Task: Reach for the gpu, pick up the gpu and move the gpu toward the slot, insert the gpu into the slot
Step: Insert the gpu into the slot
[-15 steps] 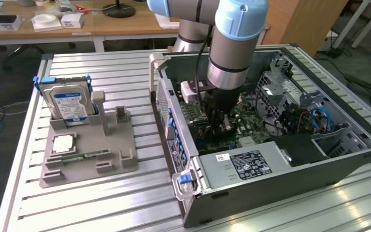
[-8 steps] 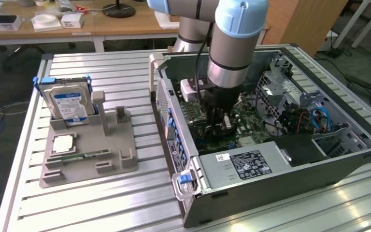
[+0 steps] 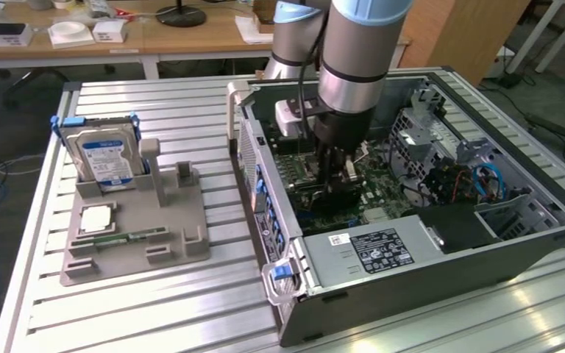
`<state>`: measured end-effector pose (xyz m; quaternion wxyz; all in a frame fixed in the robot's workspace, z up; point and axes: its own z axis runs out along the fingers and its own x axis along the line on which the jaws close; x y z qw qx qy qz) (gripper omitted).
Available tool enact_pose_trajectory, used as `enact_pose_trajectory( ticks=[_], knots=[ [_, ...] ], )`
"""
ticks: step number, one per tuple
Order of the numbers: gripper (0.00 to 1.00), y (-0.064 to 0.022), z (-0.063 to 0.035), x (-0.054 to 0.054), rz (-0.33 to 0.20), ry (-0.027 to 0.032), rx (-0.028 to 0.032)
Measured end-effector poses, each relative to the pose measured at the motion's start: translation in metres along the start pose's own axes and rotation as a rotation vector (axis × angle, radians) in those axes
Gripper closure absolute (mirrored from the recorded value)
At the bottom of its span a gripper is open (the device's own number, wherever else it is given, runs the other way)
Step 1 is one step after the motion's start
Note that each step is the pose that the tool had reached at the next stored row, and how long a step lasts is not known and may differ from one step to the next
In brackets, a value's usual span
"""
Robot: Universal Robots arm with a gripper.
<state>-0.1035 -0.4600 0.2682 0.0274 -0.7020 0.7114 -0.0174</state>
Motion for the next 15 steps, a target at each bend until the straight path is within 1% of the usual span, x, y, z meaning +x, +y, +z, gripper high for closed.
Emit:
enact_pose_trajectory(
  ticks=[1, 3, 4, 5, 6, 8, 15],
  knots=[
    [0.62, 0.0003, -0.0017, 0.0, 0.0, 0.0003, 0.0012],
    [0.75, 0.001, -0.0017, 0.0, 0.0, 0.0, 0.0034],
    [0.75, 0.001, -0.0017, 0.0, 0.0, 0.0, 0.0034],
    [0.8, 0.001, -0.0017, 0.0, 0.0, 0.0, 0.0035],
    [0.8, 0.001, -0.0017, 0.0, 0.0, 0.0001, 0.0035],
    [0.9, 0.001, -0.0017, 0.0, 0.0, 0.0001, 0.0034],
    [0.9, 0.0011, -0.0017, 0.0, 0.0, 0.0001, 0.0034]
  ],
)
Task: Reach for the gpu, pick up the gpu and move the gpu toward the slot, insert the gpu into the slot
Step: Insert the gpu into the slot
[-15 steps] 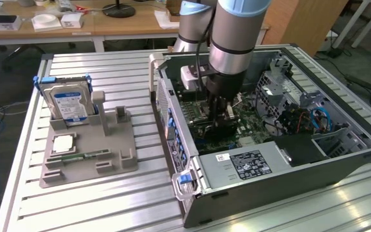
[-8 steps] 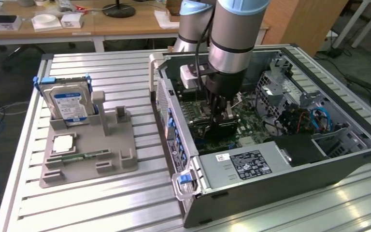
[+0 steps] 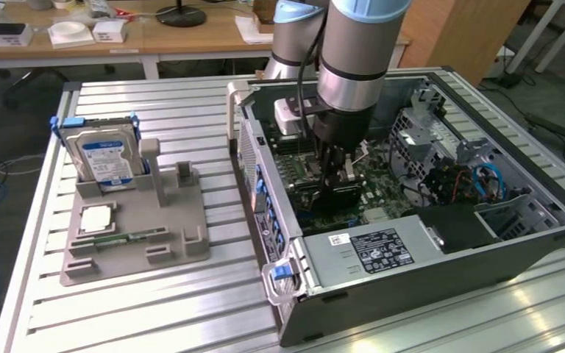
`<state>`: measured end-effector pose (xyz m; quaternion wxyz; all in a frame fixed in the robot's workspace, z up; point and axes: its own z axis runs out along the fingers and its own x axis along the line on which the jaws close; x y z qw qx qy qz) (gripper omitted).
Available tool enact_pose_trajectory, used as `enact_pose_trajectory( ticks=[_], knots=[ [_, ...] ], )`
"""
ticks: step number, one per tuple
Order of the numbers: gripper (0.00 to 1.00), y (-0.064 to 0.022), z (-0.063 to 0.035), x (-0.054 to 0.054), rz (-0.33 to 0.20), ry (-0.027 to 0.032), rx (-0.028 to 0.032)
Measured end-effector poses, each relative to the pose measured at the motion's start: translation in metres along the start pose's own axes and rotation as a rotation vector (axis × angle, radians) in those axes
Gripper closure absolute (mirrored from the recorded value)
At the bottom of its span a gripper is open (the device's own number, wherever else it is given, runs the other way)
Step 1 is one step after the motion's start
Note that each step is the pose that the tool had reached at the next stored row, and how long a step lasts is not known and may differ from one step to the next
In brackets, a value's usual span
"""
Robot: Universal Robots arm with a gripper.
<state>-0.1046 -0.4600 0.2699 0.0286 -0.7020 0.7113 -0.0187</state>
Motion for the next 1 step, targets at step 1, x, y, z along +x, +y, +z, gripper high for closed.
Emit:
enact_pose_trajectory(
  ticks=[1],
  knots=[
    [0.9, 0.0, 0.0, 0.0, 0.0, -0.0001, 0.0]
  ],
)
